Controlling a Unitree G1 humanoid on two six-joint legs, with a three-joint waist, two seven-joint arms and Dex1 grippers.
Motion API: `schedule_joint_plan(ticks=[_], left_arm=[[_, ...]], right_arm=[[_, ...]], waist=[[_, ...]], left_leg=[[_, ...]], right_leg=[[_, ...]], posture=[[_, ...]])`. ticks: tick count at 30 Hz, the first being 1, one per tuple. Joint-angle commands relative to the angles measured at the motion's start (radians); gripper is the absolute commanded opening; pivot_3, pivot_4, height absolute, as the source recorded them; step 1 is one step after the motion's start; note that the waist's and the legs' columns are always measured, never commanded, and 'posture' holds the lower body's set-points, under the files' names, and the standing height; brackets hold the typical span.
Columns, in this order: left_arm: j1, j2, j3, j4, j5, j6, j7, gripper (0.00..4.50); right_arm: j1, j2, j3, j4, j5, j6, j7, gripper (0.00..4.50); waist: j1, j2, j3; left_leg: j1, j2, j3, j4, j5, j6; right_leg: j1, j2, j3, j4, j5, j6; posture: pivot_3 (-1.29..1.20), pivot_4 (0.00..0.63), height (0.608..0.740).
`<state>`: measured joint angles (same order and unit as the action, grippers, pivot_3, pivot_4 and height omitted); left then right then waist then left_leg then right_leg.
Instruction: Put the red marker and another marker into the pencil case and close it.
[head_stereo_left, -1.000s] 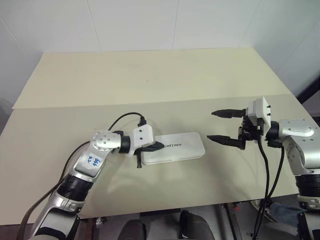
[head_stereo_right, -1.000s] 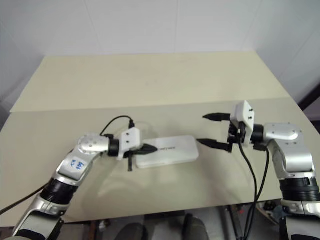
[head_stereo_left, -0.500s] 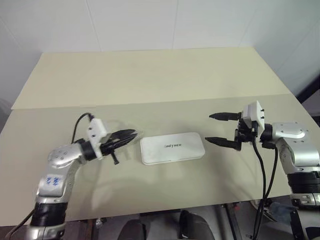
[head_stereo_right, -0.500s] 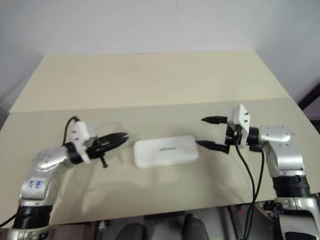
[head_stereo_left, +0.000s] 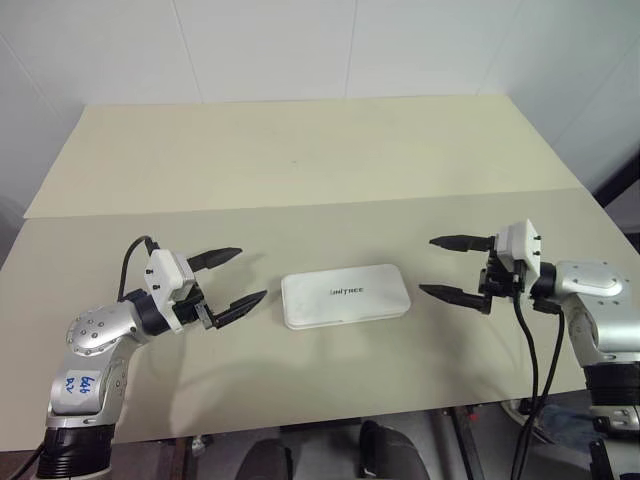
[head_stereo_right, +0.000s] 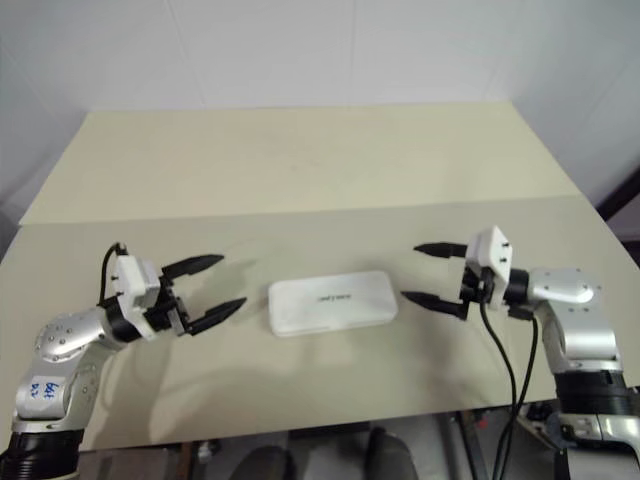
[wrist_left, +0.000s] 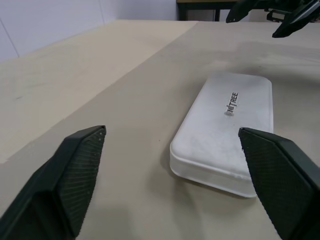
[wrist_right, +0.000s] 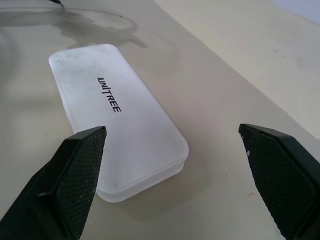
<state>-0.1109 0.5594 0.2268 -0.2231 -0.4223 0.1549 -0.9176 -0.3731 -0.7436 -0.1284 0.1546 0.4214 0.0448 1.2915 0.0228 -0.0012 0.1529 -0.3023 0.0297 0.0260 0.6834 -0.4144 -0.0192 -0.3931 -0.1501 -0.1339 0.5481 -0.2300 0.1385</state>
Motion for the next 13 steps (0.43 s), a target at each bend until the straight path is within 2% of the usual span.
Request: schedule_joint_plan(ticks=[1,9,13], left_arm=[[-0.033,0.006,-0.021,-0.009,-0.008,-0.026,-0.007,4.48],[-0.038,0.034,-0.056,-0.009,-0.014,-0.026,-0.054,4.48],[-0.039,0.044,-0.051,-0.032,-0.012,-0.008,-0.036,4.48]], right_arm=[[0.029,-0.037,-0.054,-0.028,0.020,-0.018,0.005,4.50],[0.070,-0.046,-0.051,0.009,0.000,-0.073,0.030,4.50],[0.041,-0.042,-0.038,0.029,-0.002,-0.073,0.033,4.50]], waist=[[0.001,0.000,0.000],[-0.006,0.000,0.000],[-0.008,0.000,0.000]], left_leg=[[0.000,0.000,0.000,0.000,0.000,0.000],[0.001,0.001,0.001,0.000,0.000,0.000],[0.001,0.001,0.002,0.000,0.000,0.000]], right_leg=[[0.000,0.000,0.000,0.000,0.000,0.000],[0.000,0.000,0.000,0.000,0.000,0.000],[0.000,0.000,0.001,0.000,0.000,0.000]], posture=[[0.00,0.150,0.740],[0.00,0.150,0.740],[0.00,0.150,0.740]])
